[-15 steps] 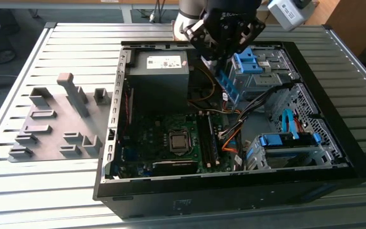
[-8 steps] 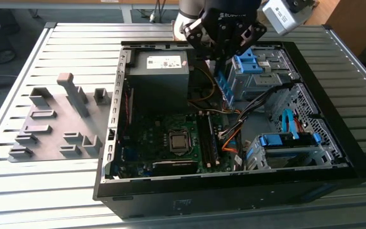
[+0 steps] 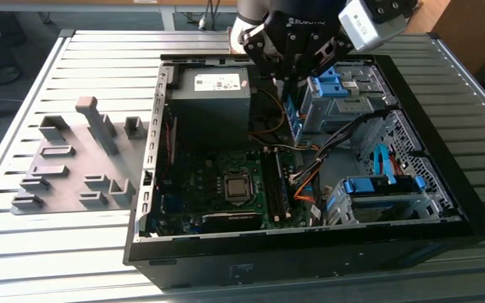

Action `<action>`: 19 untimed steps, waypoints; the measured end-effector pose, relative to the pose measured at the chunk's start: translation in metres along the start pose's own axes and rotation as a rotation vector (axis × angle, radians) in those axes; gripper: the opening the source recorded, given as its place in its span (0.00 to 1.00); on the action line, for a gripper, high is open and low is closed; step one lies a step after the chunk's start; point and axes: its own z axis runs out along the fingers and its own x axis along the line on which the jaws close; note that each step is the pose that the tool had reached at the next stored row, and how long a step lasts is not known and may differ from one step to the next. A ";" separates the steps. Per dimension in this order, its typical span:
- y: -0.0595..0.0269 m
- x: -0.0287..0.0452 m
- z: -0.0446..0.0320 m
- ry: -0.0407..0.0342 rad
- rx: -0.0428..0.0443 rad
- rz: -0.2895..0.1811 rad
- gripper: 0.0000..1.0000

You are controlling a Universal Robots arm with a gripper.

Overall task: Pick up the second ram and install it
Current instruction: 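Insert the second ram into the second slot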

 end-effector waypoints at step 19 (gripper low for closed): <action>0.0003 -0.0018 0.0135 -0.0006 -0.0003 0.037 0.14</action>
